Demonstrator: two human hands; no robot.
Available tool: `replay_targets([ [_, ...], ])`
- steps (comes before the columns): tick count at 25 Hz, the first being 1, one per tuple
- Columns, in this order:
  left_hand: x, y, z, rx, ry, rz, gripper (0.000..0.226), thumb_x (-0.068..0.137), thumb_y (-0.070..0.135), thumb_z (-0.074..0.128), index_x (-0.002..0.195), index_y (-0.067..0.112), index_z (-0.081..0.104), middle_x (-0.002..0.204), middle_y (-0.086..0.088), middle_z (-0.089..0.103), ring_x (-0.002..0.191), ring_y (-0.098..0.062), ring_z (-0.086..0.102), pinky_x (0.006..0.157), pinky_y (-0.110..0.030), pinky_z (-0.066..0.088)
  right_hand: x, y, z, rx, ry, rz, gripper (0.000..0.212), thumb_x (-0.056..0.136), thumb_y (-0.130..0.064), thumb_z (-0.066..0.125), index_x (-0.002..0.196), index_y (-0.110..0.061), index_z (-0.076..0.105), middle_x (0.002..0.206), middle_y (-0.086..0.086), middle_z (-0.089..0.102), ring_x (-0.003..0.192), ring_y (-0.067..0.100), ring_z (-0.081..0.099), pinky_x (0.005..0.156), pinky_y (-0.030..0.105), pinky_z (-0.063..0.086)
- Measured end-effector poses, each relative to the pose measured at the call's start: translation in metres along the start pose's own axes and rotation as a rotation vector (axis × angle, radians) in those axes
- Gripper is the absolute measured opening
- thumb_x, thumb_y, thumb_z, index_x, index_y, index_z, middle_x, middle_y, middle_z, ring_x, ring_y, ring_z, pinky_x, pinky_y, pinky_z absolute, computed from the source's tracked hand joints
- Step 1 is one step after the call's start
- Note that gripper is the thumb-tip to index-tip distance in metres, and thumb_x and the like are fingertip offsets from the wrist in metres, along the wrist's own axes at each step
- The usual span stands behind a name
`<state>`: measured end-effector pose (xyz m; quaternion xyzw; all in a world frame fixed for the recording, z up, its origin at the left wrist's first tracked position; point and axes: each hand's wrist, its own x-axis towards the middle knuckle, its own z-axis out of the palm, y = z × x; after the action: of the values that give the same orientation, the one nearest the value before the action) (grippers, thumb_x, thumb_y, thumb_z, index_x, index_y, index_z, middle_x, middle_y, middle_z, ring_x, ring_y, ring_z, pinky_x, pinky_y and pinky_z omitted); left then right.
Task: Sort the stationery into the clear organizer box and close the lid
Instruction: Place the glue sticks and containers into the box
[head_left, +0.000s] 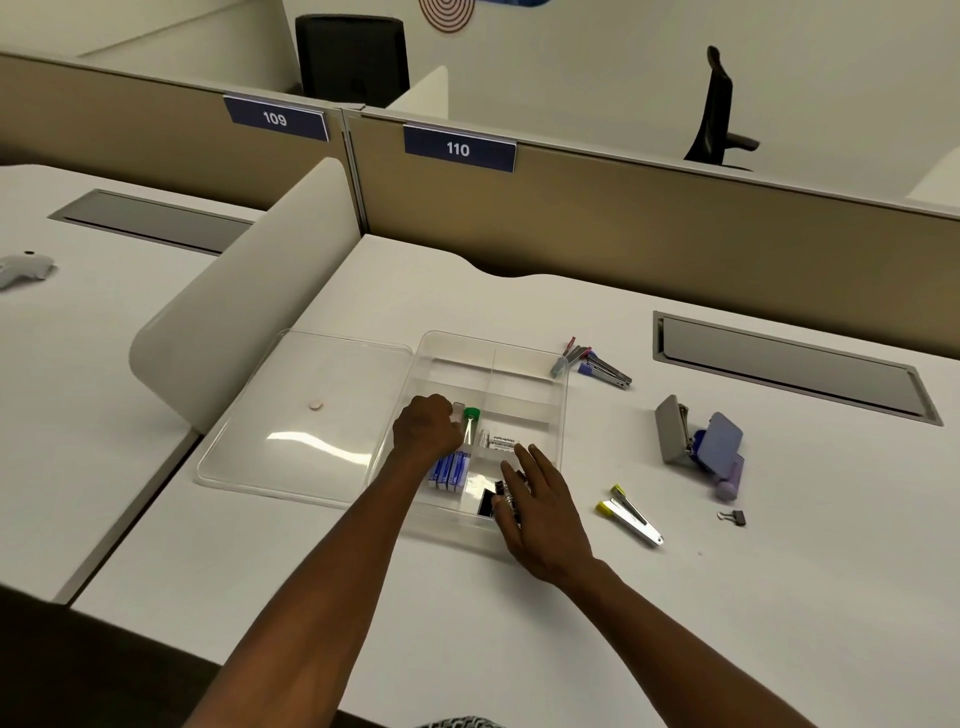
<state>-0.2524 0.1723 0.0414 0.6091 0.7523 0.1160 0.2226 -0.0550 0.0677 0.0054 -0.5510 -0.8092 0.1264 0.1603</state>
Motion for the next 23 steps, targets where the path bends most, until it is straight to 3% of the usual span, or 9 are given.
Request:
replay_targets([
  [4,-0.006,-0.002,-0.003,-0.047,0.041,0.007,0.038,0.086,0.026,0.069,0.121,0.011,0.065,0.117,-0.012,0.069,0.106,-0.029,0.065,0.085,-0.034,0.053,0.0,0.0,-0.003,0.03,-0.012,-0.017,0.06,0.103,-0.048,0.034,0.155,-0.017,0.032,0.165,0.007,0.02,0.154,0.022,0.009,0.125,0.04,0.016],
  [7,-0.024,0.004,0.001,-0.081,0.205,0.097,0.027,0.087,0.026,0.067,0.109,0.01,0.072,0.104,-0.01,0.073,0.098,-0.03,0.067,0.079,-0.033,0.053,-0.003,0.004,-0.01,0.107,-0.003,-0.067,0.063,0.103,-0.052,0.036,0.158,-0.024,0.023,0.166,0.0,0.014,0.155,0.014,0.002,0.125,0.033,0.012],
  [9,-0.039,0.01,0.007,-0.03,0.267,0.161,0.024,0.088,0.028,0.064,0.104,0.013,0.072,0.098,-0.008,0.074,0.097,-0.03,0.063,0.08,-0.036,0.052,-0.008,0.008,-0.016,0.126,0.053,-0.09,0.064,0.102,-0.052,0.04,0.157,-0.025,0.023,0.166,-0.002,0.016,0.155,0.011,0.003,0.123,0.03,0.014],
  [14,-0.076,0.023,0.03,-0.051,0.26,0.246,0.035,0.089,0.038,0.061,0.116,0.016,0.069,0.112,-0.003,0.071,0.112,-0.027,0.056,0.091,-0.042,0.046,-0.031,0.041,-0.029,0.098,0.192,-0.002,0.063,0.099,-0.052,0.046,0.154,-0.023,0.033,0.164,-0.001,0.025,0.154,0.015,0.013,0.122,0.032,0.017],
  [19,-0.103,0.031,0.064,-0.102,0.4,0.417,0.04,0.087,0.041,0.069,0.118,0.016,0.069,0.128,-0.005,0.063,0.129,-0.029,0.049,0.106,-0.046,0.041,-0.054,0.095,-0.046,0.098,0.275,0.252,0.054,0.092,-0.033,0.067,0.142,-0.017,0.052,0.152,0.008,0.045,0.142,0.026,0.038,0.115,0.041,0.035],
  [23,-0.098,0.042,0.077,-0.098,0.346,0.425,0.048,0.088,0.047,0.063,0.123,0.015,0.066,0.138,-0.009,0.056,0.138,-0.03,0.039,0.111,-0.046,0.036,-0.06,0.135,-0.07,0.143,0.491,0.614,0.043,0.088,-0.02,0.071,0.127,-0.006,0.062,0.127,0.016,0.062,0.122,0.037,0.054,0.104,0.047,0.044],
])
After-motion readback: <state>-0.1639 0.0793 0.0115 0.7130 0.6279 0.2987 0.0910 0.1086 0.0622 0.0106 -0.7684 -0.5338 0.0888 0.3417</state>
